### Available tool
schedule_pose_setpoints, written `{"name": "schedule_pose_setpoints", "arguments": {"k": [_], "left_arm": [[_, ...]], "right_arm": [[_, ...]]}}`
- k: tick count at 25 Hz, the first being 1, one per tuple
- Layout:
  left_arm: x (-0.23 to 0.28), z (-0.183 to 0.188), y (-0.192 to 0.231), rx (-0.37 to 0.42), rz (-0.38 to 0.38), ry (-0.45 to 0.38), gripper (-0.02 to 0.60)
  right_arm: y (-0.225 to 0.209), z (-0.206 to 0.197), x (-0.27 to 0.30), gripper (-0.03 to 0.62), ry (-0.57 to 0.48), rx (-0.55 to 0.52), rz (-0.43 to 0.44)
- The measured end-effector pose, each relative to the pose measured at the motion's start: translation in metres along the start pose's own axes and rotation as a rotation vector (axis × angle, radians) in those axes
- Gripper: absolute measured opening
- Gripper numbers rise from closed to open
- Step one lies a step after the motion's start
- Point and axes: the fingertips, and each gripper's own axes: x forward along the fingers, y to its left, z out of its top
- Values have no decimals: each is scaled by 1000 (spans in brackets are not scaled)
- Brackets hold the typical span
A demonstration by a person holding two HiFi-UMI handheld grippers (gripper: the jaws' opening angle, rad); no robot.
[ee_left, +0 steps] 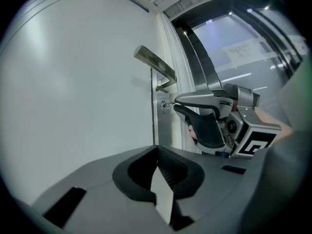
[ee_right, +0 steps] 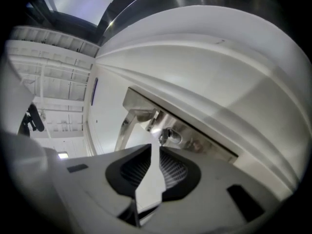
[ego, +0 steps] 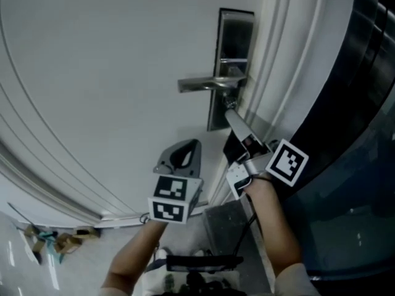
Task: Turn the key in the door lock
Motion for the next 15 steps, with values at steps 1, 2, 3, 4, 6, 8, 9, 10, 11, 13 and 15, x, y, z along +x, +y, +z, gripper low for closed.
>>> {"name": "schedule_pose_setpoints", "arguments": {"k": [1, 2, 3, 4, 6, 8, 9, 10, 11, 13, 15], "left_arm": [[-3, -2, 2, 2, 17, 2, 15], [-6, -3, 5, 3, 33, 3, 15], [-9, -5, 7, 3, 47, 3, 15], [-14, -7, 9, 2, 59, 1, 15], [-26, -10, 11, -4, 78, -5, 15], [-39, -13, 14, -10, 95, -9, 15], [-46, -13, 15, -11, 102, -13, 15], [-54, -14, 15, -10, 108, -19, 15], [-63, -15, 15, -7, 113, -27, 15], [-82, -20, 13, -5, 117, -39, 15], [-102, -29, 11, -12, 113, -32, 15]], "right_arm": [[3, -5, -2, 58, 15, -22, 13], [5, -11, -3, 60, 27, -51, 24], [8, -18, -6, 60, 39, -90, 30], [11, -25, -8, 60, 50, -141, 29], [15, -42, -16, 60, 74, -276, 10], [23, -60, -22, 60, 99, -416, -5], [28, -69, -25, 60, 110, -471, -10], [32, -79, -27, 60, 120, -515, -16], [36, -88, -31, 60, 127, -553, -24], [43, -109, -39, 57, 135, -622, -47], [51, -131, -47, 55, 145, -676, -73]]}}
